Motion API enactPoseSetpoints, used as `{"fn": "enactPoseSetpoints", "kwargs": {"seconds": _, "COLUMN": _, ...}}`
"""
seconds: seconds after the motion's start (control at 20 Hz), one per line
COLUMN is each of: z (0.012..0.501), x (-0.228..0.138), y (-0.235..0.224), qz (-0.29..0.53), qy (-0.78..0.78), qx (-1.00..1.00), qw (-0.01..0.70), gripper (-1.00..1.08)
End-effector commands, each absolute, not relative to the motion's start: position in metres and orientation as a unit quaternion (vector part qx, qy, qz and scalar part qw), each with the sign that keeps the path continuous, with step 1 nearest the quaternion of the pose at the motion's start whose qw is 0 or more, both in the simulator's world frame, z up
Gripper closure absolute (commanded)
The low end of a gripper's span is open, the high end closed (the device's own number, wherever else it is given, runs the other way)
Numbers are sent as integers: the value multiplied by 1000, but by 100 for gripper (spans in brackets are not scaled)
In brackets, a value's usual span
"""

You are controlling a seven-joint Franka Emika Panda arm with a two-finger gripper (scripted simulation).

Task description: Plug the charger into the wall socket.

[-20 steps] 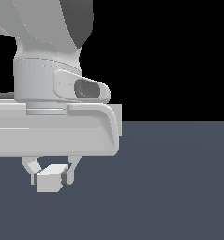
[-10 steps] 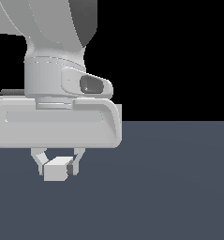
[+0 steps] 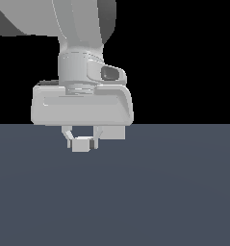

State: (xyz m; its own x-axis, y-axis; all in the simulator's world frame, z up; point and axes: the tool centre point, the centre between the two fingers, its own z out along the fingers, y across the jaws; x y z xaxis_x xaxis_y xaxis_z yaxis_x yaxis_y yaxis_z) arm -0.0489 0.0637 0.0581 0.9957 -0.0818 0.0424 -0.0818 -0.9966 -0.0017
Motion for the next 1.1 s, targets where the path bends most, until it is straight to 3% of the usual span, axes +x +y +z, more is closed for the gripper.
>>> {"fn": "enactPoseSetpoints", "kwargs": {"seconds": 0.0, "z": 70, "x": -32, "y": 56, "qz": 21, "qy": -54, "qx": 998, "qw": 0, "gripper": 108}}
{"fn": "enactPoseSetpoints", "kwargs": {"seconds": 0.45, "z": 96, "x": 6, "y": 36, "qz": 21, "qy": -85, "qx": 996, "qw": 1, "gripper": 108}}
{"fn": "enactPoseSetpoints", "kwargs": {"seconds": 1.05, "z": 100, "x": 14, "y": 31, "qz": 21, "qy": -91, "qx": 996, "qw": 2, "gripper": 108}}
